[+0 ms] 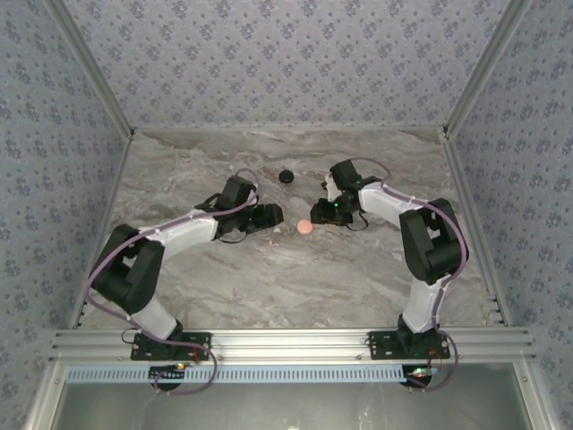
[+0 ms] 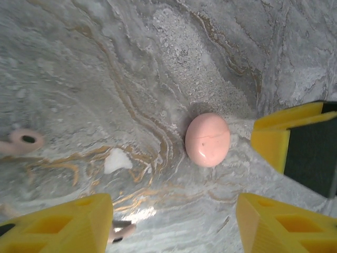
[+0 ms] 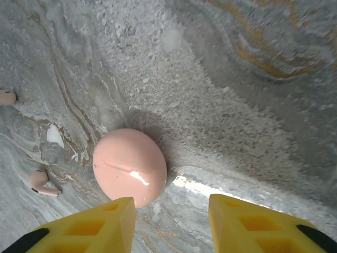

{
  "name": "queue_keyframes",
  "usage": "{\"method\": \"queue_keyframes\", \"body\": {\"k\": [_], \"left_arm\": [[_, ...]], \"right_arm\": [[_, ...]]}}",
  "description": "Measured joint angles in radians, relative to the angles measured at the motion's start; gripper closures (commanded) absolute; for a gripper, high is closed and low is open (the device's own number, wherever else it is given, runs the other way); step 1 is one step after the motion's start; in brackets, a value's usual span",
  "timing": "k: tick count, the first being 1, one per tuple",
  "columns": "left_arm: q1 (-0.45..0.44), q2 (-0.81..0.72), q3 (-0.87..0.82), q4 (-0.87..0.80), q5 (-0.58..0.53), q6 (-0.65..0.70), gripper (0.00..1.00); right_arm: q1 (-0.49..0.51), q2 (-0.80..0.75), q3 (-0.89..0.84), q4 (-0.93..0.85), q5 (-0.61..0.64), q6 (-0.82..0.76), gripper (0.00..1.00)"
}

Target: Insert wireless bluetooth earbuds into charging case

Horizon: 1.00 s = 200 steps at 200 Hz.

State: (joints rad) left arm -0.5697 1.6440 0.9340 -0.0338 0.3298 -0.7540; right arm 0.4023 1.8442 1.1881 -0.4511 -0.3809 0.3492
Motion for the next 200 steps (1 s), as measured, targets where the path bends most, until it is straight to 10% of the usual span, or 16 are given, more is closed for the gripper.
{"method": "queue_keyframes", "body": {"k": [200], "left_arm": [[-0.069, 0.268, 0.13, 0.126, 0.065, -0.121, 0.52]], "right_arm": [[-0.051, 0.071, -0.037, 0.138, -0.205, 0.036, 0.74]]}}
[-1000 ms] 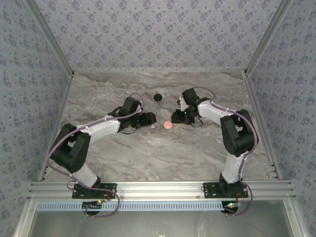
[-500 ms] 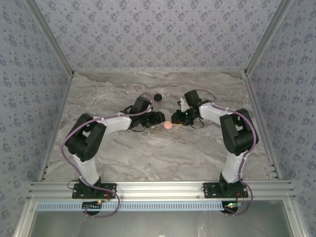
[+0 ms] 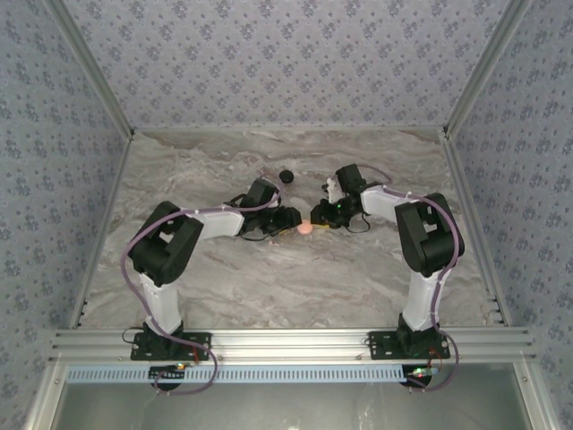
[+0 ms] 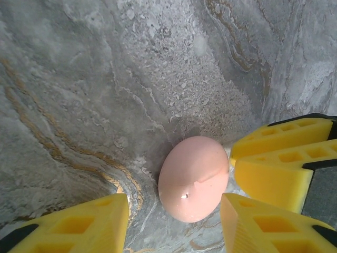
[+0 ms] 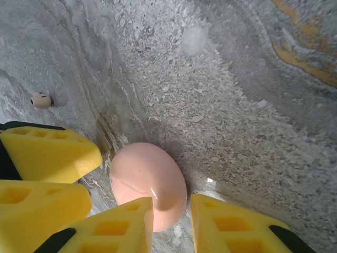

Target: Insert wireless bluetooth earbuds into charging case

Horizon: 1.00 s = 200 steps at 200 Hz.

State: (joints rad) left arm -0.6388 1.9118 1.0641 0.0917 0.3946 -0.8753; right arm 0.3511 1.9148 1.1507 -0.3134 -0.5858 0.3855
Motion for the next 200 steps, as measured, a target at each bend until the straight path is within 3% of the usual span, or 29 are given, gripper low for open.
{"method": "queue_keyframes", "body": {"k": [200], "left_arm": [[-0.012, 0.061, 0.006, 0.109, 0.065, -0.094, 0.6]], "right_arm": [[-0.005, 0.023, -0.001, 0.049, -0.039, 0.034, 0.8]]}}
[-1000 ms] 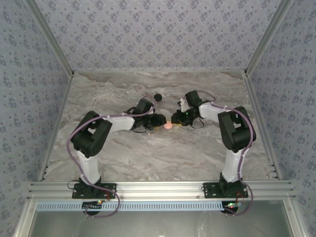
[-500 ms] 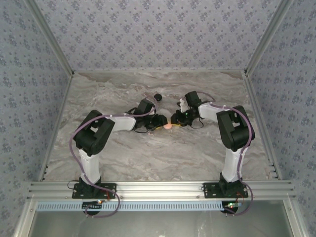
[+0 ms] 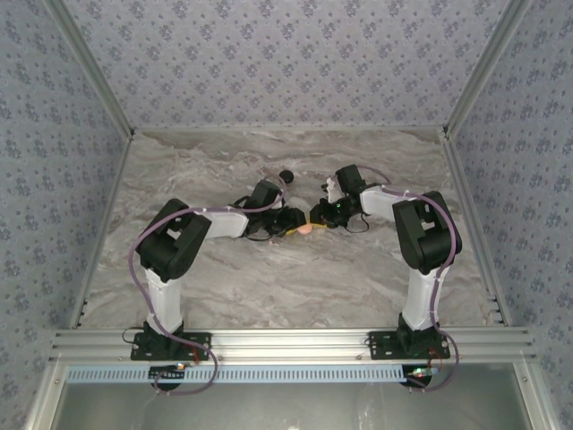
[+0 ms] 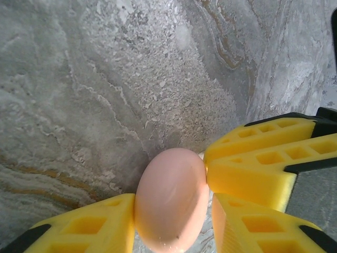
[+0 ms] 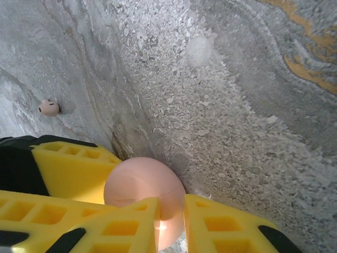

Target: Insert wireless bluetooth earbuds into charging case

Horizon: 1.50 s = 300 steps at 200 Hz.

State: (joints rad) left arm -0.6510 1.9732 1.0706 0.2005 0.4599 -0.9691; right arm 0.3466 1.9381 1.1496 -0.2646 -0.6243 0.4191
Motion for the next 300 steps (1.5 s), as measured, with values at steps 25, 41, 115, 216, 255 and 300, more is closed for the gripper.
{"method": "queue_keyframes", "body": {"k": [25, 41, 115, 216, 255, 300], "left_arm": [[0.001, 0.006, 0.0, 0.017, 0.005, -0.017, 0.6], [0.0, 0.01, 0.0, 0.031, 0.006, -0.026, 0.63], [0.001, 0.013, 0.0, 0.04, 0.005, -0.043, 0.76], [0.03, -0.109, -0.009, 0.002, 0.002, 0.079, 0.74], [0.084, -0.266, -0.013, 0.005, 0.064, 0.176, 0.74], [0.126, -0.359, -0.013, -0.008, 0.184, 0.291, 0.75]], "right_arm": [[0.0, 0.0, -0.002, 0.004, -0.004, 0.004, 0.8], [-0.002, 0.0, -0.003, 0.005, -0.007, 0.004, 0.8], [-0.011, -0.003, -0.011, 0.01, -0.009, 0.008, 0.76], [-0.079, -0.266, -0.088, 0.002, -0.021, -0.027, 0.54], [-0.105, -0.372, -0.089, -0.013, -0.096, -0.083, 0.49], [-0.111, -0.464, -0.087, -0.043, -0.209, -0.152, 0.48]]}}
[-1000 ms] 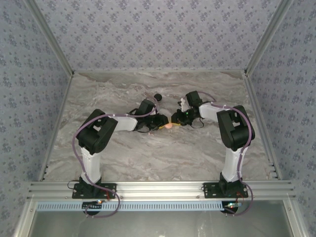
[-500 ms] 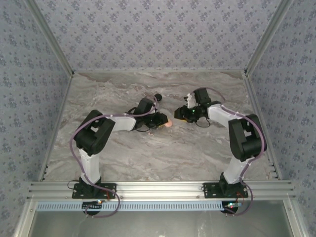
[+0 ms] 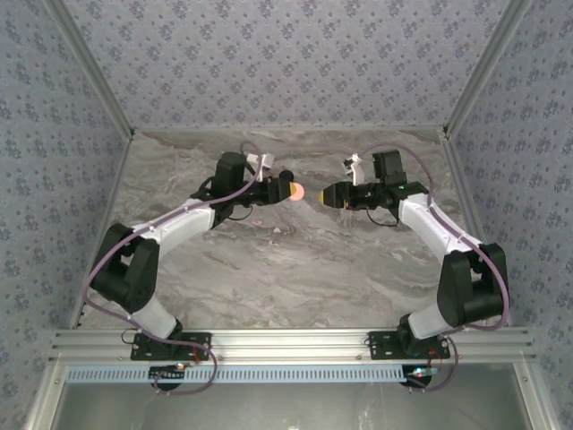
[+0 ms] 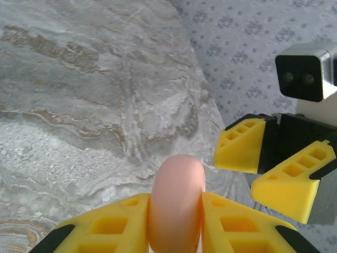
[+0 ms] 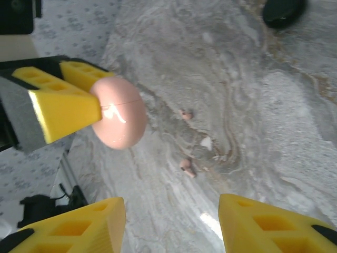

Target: Insert wireless bluetooth earbuds into charging case

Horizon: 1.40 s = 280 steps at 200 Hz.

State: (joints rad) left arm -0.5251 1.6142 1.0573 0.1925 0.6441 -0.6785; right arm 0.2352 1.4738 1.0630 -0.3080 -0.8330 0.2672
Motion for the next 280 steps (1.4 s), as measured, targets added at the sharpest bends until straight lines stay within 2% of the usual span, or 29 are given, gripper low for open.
{"method": "queue_keyframes", "body": {"k": [50, 107, 147, 280], "left_arm": [[0.002, -0.077, 0.0, -0.085, 0.105, 0.128, 0.75], [0.0, -0.145, 0.0, -0.147, 0.176, 0.22, 0.75], [-0.012, -0.154, 0.006, -0.181, 0.188, 0.255, 0.75], [-0.027, -0.173, 0.029, -0.223, 0.205, 0.293, 0.77]], "right_arm": [[0.011, -0.018, 0.015, -0.003, -0.126, -0.042, 0.47], [0.051, -0.025, 0.055, -0.007, -0.172, -0.067, 0.47], [0.085, -0.025, 0.086, -0.014, -0.179, -0.085, 0.48], [0.135, 0.017, 0.153, -0.086, -0.201, -0.16, 0.62]]}}
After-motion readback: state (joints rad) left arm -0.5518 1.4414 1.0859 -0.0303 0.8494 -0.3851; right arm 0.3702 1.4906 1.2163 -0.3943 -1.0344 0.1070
